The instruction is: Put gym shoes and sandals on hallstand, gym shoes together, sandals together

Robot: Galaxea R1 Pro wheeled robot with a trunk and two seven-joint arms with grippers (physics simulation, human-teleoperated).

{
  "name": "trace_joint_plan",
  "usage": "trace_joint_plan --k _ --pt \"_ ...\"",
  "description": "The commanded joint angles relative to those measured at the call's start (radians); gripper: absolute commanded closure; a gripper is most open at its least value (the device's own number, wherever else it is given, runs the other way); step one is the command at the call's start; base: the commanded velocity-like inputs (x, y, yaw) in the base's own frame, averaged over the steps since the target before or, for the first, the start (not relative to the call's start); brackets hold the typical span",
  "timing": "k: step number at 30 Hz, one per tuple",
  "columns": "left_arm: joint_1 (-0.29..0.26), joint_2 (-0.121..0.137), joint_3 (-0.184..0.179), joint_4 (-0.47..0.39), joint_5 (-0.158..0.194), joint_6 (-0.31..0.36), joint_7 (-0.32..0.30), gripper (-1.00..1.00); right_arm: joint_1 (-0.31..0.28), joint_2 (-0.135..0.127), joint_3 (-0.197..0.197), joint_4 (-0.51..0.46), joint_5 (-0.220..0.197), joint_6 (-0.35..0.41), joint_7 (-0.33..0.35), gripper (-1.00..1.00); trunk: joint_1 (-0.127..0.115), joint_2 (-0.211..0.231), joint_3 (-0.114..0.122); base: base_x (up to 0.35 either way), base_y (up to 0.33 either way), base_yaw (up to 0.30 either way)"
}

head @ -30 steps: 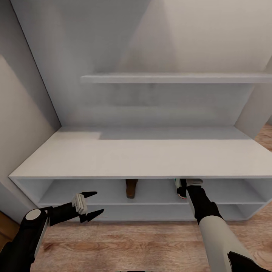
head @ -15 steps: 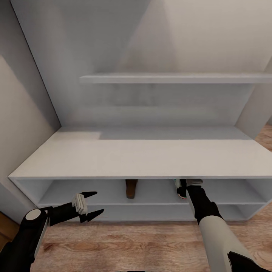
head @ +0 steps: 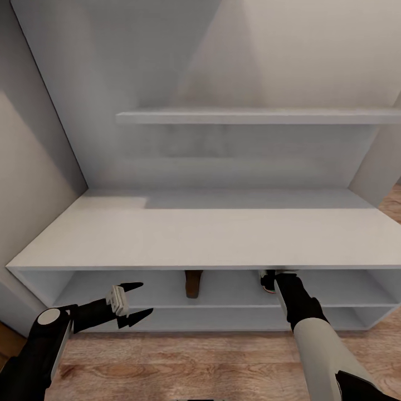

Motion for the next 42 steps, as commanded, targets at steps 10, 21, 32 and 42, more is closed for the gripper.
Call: trace_joint_plan --k 10,21,32,42 --pt "-0.001 0.000 0.001 -0.001 -0.003 0.009 -0.005 -1.00 -0.001 0.001 -0.004 -0.001 0.000 0.004 -0.001 -1.00 0.000 0.000 -0.001 0.000 0.000 0.000" --pt "-0.001 0.000 0.002 -0.001 -0.003 0.009 -0.005 -1.00 -0.001 0.001 -0.004 -0.001 0.000 0.004 -0.001 -1.00 0.000 0.000 -0.001 0.000 0.000 0.000" --pt "-0.001 0.000 0.002 -0.001 -0.003 0.008 -0.005 -1.00 -0.001 0.001 -0.004 -0.001 0.000 0.004 -0.001 -1.00 0.000 0.000 -0.001 -0.193 0.000 0.000" --pt "-0.001 0.000 0.002 -0.001 -0.003 0.008 -0.005 -1.00 -0.001 0.001 -0.005 -0.001 0.000 0.004 0.002 -1.00 0.000 0.000 -0.001 -0.334 0.000 0.000"
